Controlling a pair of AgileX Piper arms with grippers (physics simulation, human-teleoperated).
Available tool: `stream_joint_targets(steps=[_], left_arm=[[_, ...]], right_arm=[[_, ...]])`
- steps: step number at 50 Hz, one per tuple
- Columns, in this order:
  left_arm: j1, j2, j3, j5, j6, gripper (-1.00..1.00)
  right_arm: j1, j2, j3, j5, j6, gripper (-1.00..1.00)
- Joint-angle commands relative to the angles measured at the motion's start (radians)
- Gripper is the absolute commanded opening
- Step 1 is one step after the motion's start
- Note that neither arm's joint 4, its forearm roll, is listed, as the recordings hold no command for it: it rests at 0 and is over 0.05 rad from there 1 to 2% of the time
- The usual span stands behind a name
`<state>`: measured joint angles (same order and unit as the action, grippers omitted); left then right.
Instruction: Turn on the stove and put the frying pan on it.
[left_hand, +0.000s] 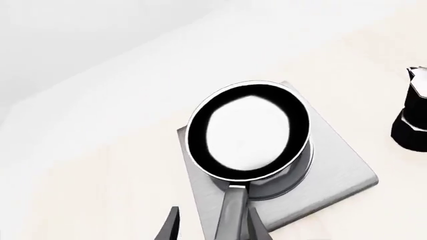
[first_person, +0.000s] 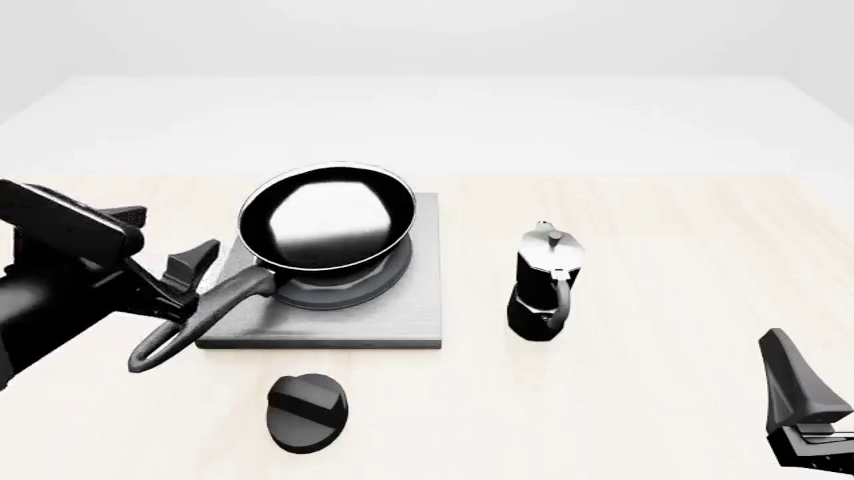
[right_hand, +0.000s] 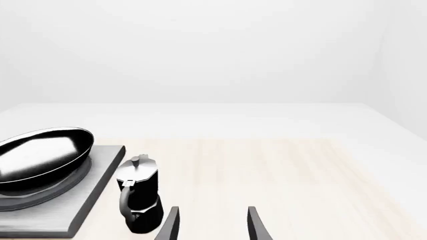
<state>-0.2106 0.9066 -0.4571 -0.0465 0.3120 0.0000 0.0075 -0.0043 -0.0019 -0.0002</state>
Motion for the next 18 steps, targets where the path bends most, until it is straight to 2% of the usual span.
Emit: stream_joint_targets(steps=[1, 3, 6, 8, 10, 11, 14, 18], left_arm=[[0.005, -0.122, 0.033, -0.025, -0.049, 1.0], [0.03, -0.142, 0.037, -0.05, -0.042, 1.0], [0.027, -0.169, 0.031, -0.063, -0.08, 1.0], [0.046, -0.17, 0.035, -0.086, -0.075, 1.0], [0.088, -0.179, 0.061, -0.162, -0.032, 1.0], [0.056, -0.187, 0.064, -0.149, -0.062, 1.0], [0.06, -0.21, 0.079, -0.173, -0.065, 1.0], [0.119, -0.246, 0.126, -0.287, -0.002, 1.0]], right_arm=[[0.0, 0.0, 0.0, 0.0, 0.0, 1.0], [0.0, 0.0, 0.0, 0.0, 0.001, 1.0], [0.0, 0.0, 0.0, 0.0, 0.0, 1.0], [0.0, 0.0, 0.0, 0.0, 0.0, 1.0], [0.0, 0.0, 0.0, 0.0, 0.001, 1.0], [0.0, 0.0, 0.0, 0.0, -0.001, 1.0], [0.0, 0.0, 0.0, 0.0, 0.0, 1.0], [0.0, 0.0, 0.0, 0.0, 0.0, 1.0]])
